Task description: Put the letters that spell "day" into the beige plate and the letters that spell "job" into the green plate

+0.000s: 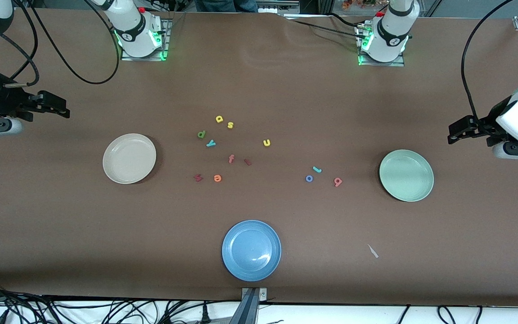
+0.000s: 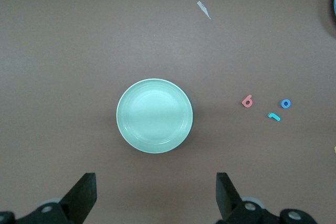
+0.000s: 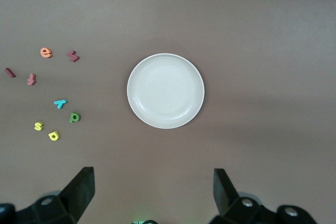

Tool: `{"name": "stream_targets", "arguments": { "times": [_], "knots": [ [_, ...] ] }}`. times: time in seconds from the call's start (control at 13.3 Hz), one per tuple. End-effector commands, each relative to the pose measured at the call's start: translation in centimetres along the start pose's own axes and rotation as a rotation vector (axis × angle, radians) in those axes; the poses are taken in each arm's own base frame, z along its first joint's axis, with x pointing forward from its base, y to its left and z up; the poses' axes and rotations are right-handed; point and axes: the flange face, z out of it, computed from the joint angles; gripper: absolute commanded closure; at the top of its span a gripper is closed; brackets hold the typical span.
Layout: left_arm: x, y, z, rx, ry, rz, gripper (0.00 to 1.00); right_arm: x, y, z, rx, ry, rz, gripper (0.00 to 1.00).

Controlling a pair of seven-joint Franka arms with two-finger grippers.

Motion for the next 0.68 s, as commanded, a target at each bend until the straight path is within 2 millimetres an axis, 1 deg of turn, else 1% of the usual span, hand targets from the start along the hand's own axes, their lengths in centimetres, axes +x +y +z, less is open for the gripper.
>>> {"name": "stream_targets", "arguments": {
  "times": [0.0, 0.45, 0.6],
  "knots": [
    [0.03, -0.07, -0.30, -0.023, -0.006, 0.021, 0.00, 0.05, 0.15, -0.07, 0.022, 0.004, -0.006, 0.00],
    [0.03, -0.07, -0.30, -0.023, -0.006, 0.023, 0.00, 0.02, 0.09, -0.18, 0.019, 0.004, -0.013, 0.00],
    [0.24, -0.18, 0.14, -0.023, -0.012, 0.024, 0.00, 0.05, 0.10, -0.01, 0.020, -0.001, -0.012, 0.00]
  ]
}}
